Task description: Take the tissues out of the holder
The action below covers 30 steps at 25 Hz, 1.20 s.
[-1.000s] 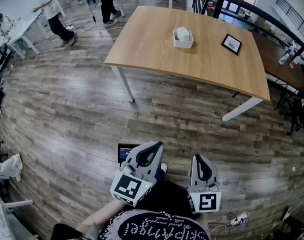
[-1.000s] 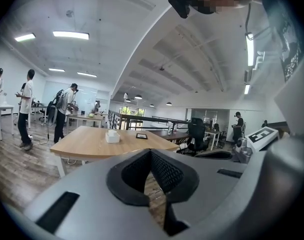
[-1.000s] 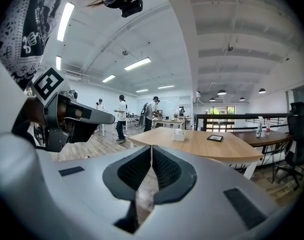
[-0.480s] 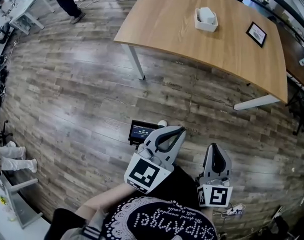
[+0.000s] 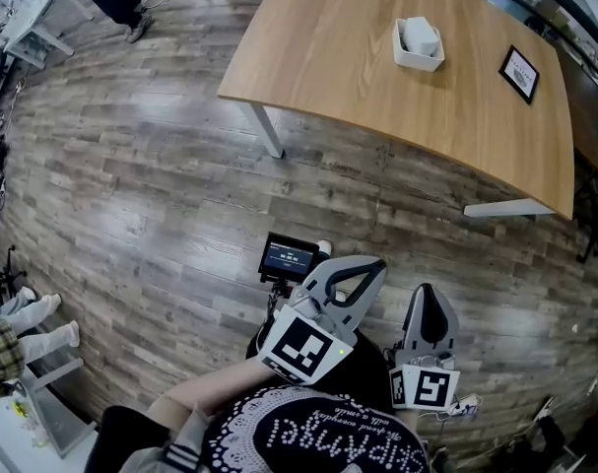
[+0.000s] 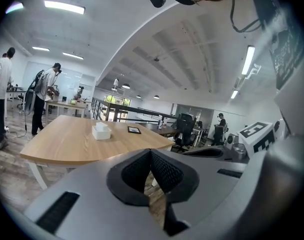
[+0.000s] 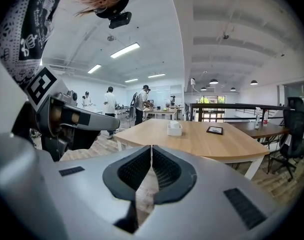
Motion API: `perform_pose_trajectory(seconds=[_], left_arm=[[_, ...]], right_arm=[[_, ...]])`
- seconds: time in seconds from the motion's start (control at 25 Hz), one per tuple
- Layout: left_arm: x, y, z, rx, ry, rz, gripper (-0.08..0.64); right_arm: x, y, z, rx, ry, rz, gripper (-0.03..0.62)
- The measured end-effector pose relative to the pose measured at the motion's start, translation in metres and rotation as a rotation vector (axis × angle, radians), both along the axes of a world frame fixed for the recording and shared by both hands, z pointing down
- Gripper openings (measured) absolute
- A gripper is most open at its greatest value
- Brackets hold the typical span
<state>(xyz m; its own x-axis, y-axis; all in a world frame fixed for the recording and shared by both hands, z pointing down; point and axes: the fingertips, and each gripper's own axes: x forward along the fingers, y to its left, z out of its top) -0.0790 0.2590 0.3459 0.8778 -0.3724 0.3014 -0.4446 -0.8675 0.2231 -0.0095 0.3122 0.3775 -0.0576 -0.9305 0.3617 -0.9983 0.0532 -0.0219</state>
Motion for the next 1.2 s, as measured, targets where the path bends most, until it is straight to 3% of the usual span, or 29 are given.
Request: perform_pose_trajectory(seconds=[0.28,0.48,1.2], left_arm=[[-0.023,-0.055,-0.009,-0.001,0.026,-0.083,0.006],[-0.044,-0.085,-0.006,-0.001,0.001,-0.161,0.005],[-0.06,-0.117,-0.007,-0.014,0.008,-0.277,0.005]], right_arm=[[-0.004,-0.032,-0.006,0.014,-0.002,0.039,0.018],[-0.007,-0.047,-0.003,0.028,-0.007,0.042,0.018],[0.004,-0.07,-0.011,0.038,0.016,-0.013,0.018]])
